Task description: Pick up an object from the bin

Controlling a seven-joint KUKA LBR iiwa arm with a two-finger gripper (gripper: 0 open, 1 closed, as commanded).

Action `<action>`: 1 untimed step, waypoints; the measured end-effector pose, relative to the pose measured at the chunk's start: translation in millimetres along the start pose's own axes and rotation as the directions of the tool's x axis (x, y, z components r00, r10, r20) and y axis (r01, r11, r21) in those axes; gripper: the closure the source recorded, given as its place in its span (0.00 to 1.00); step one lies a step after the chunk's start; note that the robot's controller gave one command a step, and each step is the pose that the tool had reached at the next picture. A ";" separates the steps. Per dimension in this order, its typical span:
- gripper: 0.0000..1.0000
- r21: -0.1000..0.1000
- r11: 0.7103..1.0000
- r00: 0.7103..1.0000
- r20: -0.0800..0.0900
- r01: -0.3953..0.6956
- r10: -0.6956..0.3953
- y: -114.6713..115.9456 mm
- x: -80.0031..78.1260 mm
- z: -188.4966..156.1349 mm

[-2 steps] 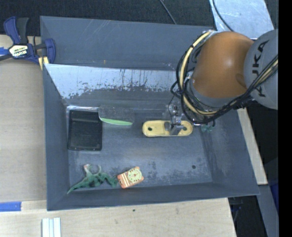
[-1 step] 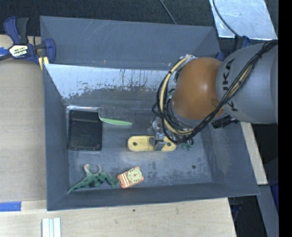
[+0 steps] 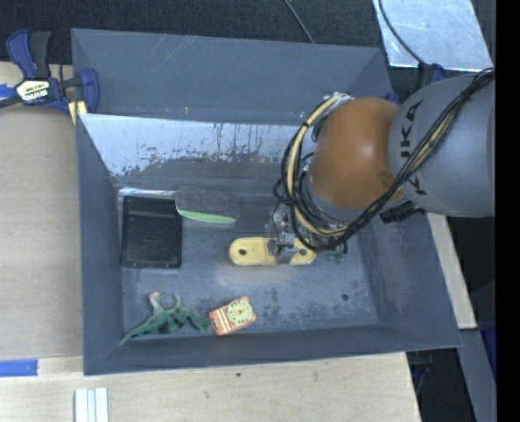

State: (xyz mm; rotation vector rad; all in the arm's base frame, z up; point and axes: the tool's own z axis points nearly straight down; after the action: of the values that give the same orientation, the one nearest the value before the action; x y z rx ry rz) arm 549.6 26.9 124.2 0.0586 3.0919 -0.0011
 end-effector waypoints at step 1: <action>1.00 0.000 0.992 0.992 -0.005 0.130 -0.130 -32.1 24.0 32.4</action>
Offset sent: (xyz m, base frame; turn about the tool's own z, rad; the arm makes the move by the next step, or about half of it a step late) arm 0.0017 0.0002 0.0685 -0.0433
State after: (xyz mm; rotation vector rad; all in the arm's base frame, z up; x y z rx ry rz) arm 526.0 -4.3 90.7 -0.1426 3.0945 -0.0067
